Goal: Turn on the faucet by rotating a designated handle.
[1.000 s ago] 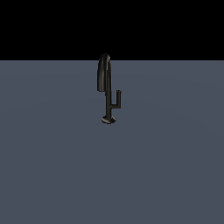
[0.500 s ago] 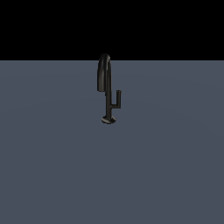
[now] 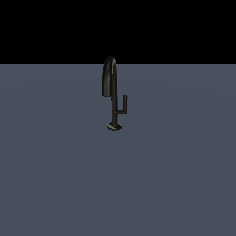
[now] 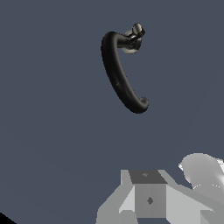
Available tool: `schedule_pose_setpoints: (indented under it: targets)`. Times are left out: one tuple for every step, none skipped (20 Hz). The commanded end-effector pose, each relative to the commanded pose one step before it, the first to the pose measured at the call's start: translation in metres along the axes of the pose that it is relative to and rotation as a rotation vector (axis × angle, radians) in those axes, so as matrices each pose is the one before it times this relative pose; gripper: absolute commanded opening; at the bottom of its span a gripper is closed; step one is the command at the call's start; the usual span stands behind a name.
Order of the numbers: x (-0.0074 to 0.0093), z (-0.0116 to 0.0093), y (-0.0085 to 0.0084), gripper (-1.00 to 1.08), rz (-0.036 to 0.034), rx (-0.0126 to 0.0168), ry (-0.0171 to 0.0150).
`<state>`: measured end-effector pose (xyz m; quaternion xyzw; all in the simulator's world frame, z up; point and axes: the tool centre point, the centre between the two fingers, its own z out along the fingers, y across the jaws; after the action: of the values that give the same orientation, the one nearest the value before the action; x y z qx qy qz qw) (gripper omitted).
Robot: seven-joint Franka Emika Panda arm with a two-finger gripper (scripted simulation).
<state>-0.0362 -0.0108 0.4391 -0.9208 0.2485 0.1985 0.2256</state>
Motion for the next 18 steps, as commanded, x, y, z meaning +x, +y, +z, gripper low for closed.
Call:
schedule_pose_setpoints:
  targets:
    - [0.01735,0.00329,-0.00222,-1.00,0.04022,0.03774,-0.03888]
    - [0.00691,0.00129,-0.00092,-1.00,0.01615,0.01508,-0.01561]
    - [0.00696,0.00130,-0.00092,-1.00,0.01627,0.01520,-0.01574]
    - [0.00701,0.00130,-0.00092,-1.00,0.01638,0.01533,-0.01587]
    - [0.00706,0.00131,-0.00093,-1.00,0.01652,0.01547,-0.01602]
    - [0.00711,0.00131,-0.00093,-1.00,0.01666,0.01561,-0.01617]
    - [0.00718,0.00132,-0.00093,-1.00,0.01682,0.01577,-0.01633]
    - [0.00724,0.00132,-0.00094,-1.00,0.01699,0.01594,-0.01651]
    - [0.00731,0.00133,-0.00095,-1.00,0.01716,0.01611,-0.01669]
    - [0.00738,0.00134,-0.00096,-1.00,0.01736,0.01630,-0.01688]
    - [0.00746,0.00135,-0.00097,-1.00,0.01757,0.01650,-0.01708]
    - [0.00755,0.00136,-0.00098,-1.00,0.01780,0.01671,-0.01730]
    - [0.00764,0.00137,-0.00099,-1.00,0.01804,0.01694,-0.01753]
    - [0.00774,0.00138,-0.00100,-1.00,0.01830,0.01718,-0.01777]
    - [0.00784,0.00140,-0.00102,-1.00,0.01857,0.01743,-0.01802]
    - [0.00796,0.00141,-0.00103,-1.00,0.01888,0.01771,-0.01830]
    - [0.00808,0.00143,-0.00105,-1.00,0.01920,0.01800,-0.01859]
    - [0.00821,0.00146,-0.00107,-1.00,0.01954,0.01831,-0.01889]
